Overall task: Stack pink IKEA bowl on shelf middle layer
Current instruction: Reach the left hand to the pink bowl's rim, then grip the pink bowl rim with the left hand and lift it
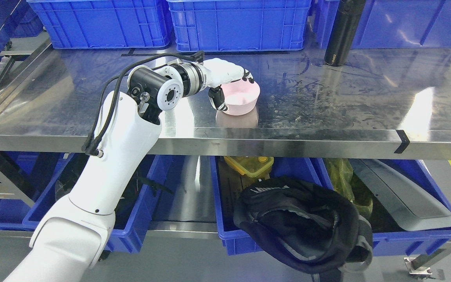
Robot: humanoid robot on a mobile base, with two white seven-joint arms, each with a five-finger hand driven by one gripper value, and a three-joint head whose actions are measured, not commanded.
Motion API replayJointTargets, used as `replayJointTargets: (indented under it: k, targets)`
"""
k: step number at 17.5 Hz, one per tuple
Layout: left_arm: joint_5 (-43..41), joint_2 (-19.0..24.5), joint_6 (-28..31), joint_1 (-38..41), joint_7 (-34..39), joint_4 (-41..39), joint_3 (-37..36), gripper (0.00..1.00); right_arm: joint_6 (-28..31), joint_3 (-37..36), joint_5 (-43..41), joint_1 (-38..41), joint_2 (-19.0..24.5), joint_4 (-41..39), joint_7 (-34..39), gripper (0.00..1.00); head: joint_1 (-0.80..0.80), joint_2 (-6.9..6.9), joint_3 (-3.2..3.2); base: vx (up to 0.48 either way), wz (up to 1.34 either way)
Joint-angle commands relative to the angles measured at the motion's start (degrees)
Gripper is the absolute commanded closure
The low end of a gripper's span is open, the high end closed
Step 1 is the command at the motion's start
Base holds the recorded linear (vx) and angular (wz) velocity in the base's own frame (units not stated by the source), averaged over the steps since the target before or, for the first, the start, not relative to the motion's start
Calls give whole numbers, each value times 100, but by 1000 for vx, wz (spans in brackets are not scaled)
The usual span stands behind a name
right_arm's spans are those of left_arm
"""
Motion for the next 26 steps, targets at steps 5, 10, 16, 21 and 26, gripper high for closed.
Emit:
replayJointTargets:
  k: [5,10,16,21,26]
  targets:
    - [-136,-352,-76,-375,65,1048,-141,26,-2,2,0,132,-100,-100,-5,0,0,0,0,0,0]
    - [-136,-580,-383,-393,100,1584,-132,29,-2,2,-8,132,-100,-100,-5,0,0,0,0,0,0]
    - [-144,-625,-402,-420,100,1760,-123,35,-2,2,0,132,-100,-100,-5,0,0,0,0,0,0]
    - [-144,-721,-410,-613,188,1972,-79,35,-2,-7,0,132,-100,-100,-5,0,0,0,0,0,0]
    - [-144,-867,-480,-770,205,2357,-53,40,-2,2,0,132,-100,-100,-5,0,0,0,0,0,0]
